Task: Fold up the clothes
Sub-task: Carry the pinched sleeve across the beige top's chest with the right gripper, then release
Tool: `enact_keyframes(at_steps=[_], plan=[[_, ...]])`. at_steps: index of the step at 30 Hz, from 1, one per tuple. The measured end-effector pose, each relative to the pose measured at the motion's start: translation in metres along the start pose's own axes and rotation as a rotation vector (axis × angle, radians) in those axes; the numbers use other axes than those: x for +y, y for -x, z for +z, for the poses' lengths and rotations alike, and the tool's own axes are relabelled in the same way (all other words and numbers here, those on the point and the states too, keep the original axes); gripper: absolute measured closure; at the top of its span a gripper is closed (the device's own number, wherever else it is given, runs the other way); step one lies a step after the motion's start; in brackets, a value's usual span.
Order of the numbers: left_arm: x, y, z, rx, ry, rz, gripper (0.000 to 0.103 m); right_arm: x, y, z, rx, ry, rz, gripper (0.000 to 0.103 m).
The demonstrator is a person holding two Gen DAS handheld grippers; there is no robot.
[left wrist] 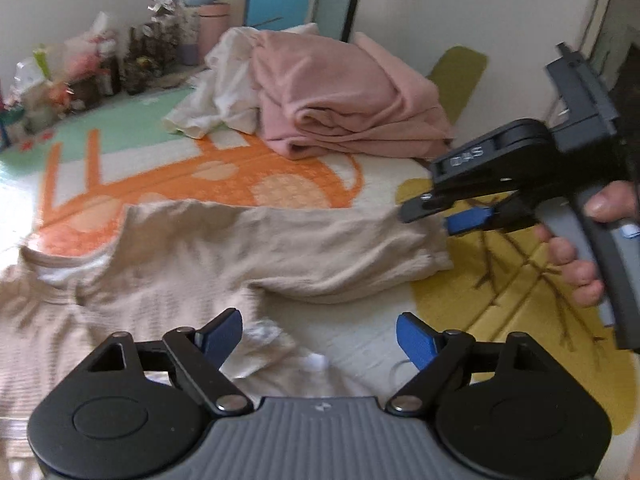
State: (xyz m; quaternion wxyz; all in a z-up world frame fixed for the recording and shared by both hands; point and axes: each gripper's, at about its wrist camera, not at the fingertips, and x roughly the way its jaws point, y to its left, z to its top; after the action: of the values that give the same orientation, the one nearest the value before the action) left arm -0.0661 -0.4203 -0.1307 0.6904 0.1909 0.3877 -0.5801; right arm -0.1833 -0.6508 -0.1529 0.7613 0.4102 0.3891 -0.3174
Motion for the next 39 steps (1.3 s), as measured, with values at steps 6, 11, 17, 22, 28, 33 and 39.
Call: enact_keyframes(at_steps=[6, 11, 17, 22, 28, 33, 39], plan=[[-0.004, -0.01, -0.003, 0.015, -0.022, 0.003, 0.015, 0.003, -0.001, -0.001, -0.002, 0.011, 0.002, 0.082], [-0.001, -0.013, -0.004, 0.035, -0.01, 0.003, 0.013, 0.008, 0.006, -0.002, -0.022, 0.024, 0.014, 0.09], [0.004, -0.009, -0.002, 0.043, 0.027, -0.021, 0.013, 0.022, 0.026, 0.002, -0.047, 0.03, 0.038, 0.091], [0.011, 0.004, 0.001, 0.028, 0.071, -0.052, 0.013, 0.049, 0.052, 0.005, -0.069, 0.07, 0.064, 0.091], [0.022, 0.033, 0.004, -0.024, 0.097, -0.032, 0.013, 0.09, 0.075, 0.002, -0.075, 0.119, 0.125, 0.091], [0.037, 0.059, 0.001, -0.044, 0.143, 0.031, 0.013, 0.131, 0.085, -0.006, -0.07, 0.178, 0.178, 0.092], [0.057, 0.085, -0.004, -0.045, 0.208, 0.114, 0.013, 0.177, 0.084, -0.02, -0.058, 0.239, 0.215, 0.092]])
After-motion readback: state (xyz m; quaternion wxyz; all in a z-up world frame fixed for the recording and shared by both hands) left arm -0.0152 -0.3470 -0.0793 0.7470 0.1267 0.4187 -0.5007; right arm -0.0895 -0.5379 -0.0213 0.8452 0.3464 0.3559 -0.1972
